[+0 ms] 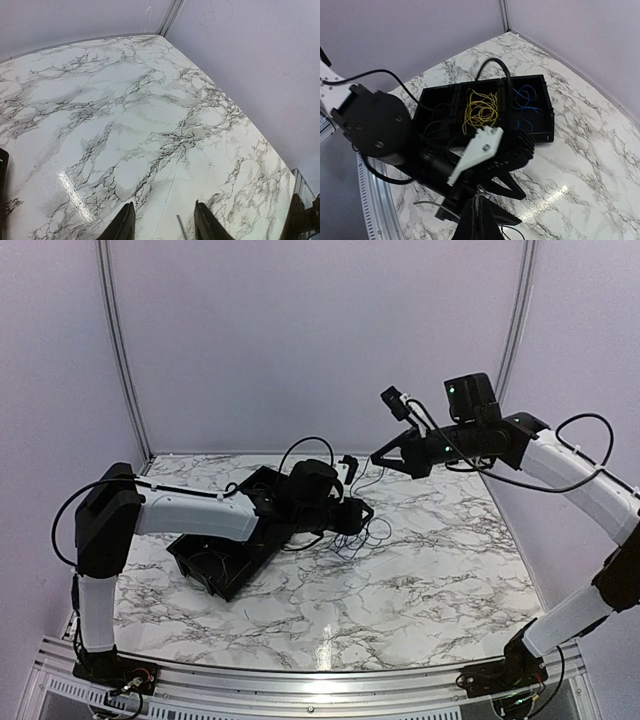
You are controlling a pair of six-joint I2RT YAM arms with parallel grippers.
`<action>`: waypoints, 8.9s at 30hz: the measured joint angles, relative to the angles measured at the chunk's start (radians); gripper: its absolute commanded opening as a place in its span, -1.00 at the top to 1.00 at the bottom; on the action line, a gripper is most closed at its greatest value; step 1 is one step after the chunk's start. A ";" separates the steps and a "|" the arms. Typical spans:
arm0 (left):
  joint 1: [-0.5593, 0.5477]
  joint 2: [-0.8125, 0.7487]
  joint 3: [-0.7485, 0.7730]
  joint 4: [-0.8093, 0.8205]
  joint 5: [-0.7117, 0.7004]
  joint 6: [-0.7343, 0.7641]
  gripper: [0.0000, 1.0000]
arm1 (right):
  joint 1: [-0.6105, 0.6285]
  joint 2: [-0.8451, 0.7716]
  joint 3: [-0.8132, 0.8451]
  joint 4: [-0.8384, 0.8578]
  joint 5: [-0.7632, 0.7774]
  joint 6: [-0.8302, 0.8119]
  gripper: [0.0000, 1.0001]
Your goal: Untangle the cables
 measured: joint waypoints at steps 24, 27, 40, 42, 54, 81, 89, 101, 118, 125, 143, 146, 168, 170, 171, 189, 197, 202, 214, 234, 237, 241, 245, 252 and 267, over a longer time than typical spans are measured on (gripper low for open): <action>0.018 0.205 -0.032 0.134 0.175 -0.060 0.17 | -0.078 0.032 0.666 -0.061 -0.035 0.029 1.00; 0.018 0.153 -0.079 0.134 0.172 -0.058 0.04 | -0.080 0.030 0.581 -0.043 -0.026 0.030 1.00; 0.016 -0.336 -0.270 0.056 0.035 -0.021 -0.09 | -0.082 -0.065 0.300 0.061 -0.010 0.025 1.00; 0.016 -0.418 -0.282 -0.003 -0.006 -0.002 -0.11 | -0.082 -0.072 0.269 0.074 -0.010 0.022 1.00; 0.016 -0.513 -0.266 -0.215 -0.073 0.182 -0.21 | -0.082 -0.088 0.158 0.111 -0.015 0.023 1.00; 0.122 -0.209 0.043 -0.217 0.122 0.248 -0.24 | -0.082 -0.087 0.156 0.137 -0.066 0.035 1.00; 0.129 -0.139 0.044 -0.105 0.336 0.191 0.40 | -0.082 -0.082 0.156 0.137 -0.066 0.035 1.00; 0.173 -0.181 -0.002 -0.067 0.372 0.154 1.00 | -0.082 -0.085 0.132 0.147 -0.034 0.033 1.00; 0.296 -0.673 -0.190 -0.194 0.381 0.087 1.00 | 0.132 -0.036 -0.162 0.136 0.055 -0.213 0.17; 0.322 -0.780 -0.224 -0.449 0.227 0.173 1.00 | 0.130 -0.025 -0.142 0.112 0.051 -0.252 0.08; 0.331 -0.913 -0.320 -0.935 -0.114 0.518 1.00 | 0.130 -0.079 -0.159 0.084 0.078 -0.280 0.06; 0.332 -0.844 -0.320 -0.949 -0.159 0.575 1.00 | 0.130 -0.079 -0.167 0.084 0.084 -0.282 0.06; 0.337 -0.494 -0.390 -0.857 -0.114 0.803 1.00 | 0.097 -0.186 -0.305 0.080 0.150 -0.354 0.04; 0.338 -0.485 -0.397 -0.854 -0.109 0.801 1.00 | 0.096 -0.185 -0.322 0.079 0.165 -0.375 0.03; 0.339 -0.484 -0.402 -0.853 -0.108 0.799 0.98 | 0.096 -0.184 -0.332 0.077 0.173 -0.388 0.03; 0.347 -0.535 -0.441 -0.855 -0.154 0.672 -0.44 | -0.015 0.141 -0.396 0.080 0.217 -0.508 -0.09; 0.347 -0.709 -0.376 -0.888 -0.179 0.622 -0.68 | -0.014 0.299 -0.348 0.093 0.214 -0.521 -0.11; 0.347 -0.758 -0.280 -0.900 -0.181 0.589 -0.65 | -0.010 0.393 -0.279 0.117 0.194 -0.516 -0.09; 0.309 -0.707 -0.181 -0.865 -0.063 0.454 -0.52 | -0.008 0.486 -0.202 0.146 0.175 -0.494 1.00; 0.152 -0.370 -0.222 -0.108 0.172 0.029 -0.49 | 0.066 0.161 0.004 -0.089 0.163 -0.434 1.00; 0.144 -0.295 -0.188 -0.063 0.193 0.014 -0.46 | 0.069 0.161 0.058 -0.121 0.164 -0.414 1.00; 0.123 -0.208 -0.160 -0.012 0.227 -0.010 -0.36 | 0.072 0.161 0.135 -0.150 0.166 -0.389 1.00; 0.099 -0.149 -0.160 0.024 0.251 -0.029 -0.27 | 0.072 0.161 0.221 -0.162 0.184 -0.367 1.00; 0.072 -0.129 -0.207 0.082 0.268 -0.048 -0.07 | 0.061 0.175 0.473 -0.197 0.225 -0.314 1.00; 0.071 -0.094 -0.347 0.127 0.254 -0.049 -0.13 | 0.018 0.208 0.690 -0.190 0.245 -0.235 1.00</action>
